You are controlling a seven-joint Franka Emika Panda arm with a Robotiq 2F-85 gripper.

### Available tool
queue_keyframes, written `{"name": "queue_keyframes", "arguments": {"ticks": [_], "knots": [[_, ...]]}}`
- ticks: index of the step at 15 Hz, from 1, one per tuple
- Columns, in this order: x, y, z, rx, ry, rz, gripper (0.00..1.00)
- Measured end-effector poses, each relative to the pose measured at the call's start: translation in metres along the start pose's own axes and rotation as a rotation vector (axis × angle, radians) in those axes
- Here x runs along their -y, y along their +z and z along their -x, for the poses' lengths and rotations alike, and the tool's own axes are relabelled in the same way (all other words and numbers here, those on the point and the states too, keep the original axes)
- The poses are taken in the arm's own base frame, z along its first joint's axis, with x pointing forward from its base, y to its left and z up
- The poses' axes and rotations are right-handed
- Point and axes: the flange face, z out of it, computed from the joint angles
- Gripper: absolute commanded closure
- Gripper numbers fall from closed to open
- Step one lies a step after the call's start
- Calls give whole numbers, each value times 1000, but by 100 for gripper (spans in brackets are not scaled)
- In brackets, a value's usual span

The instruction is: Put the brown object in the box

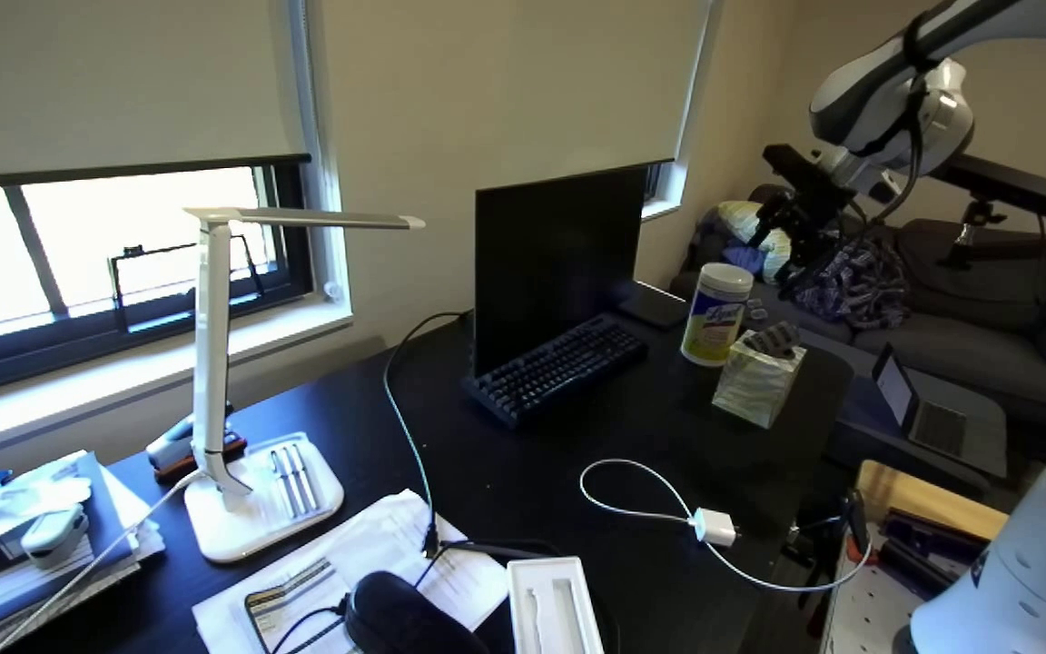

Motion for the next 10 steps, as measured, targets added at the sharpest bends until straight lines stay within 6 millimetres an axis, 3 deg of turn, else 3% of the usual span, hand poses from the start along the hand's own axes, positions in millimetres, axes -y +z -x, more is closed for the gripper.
{"name": "queue_keyframes", "arguments": {"ticks": [3, 6, 10], "knots": [[-29, 0, 49, 61, -116, 16, 0], [-69, 16, 98, 103, -252, 77, 0], [-117, 34, 141, 138, -404, 160, 0]]}}
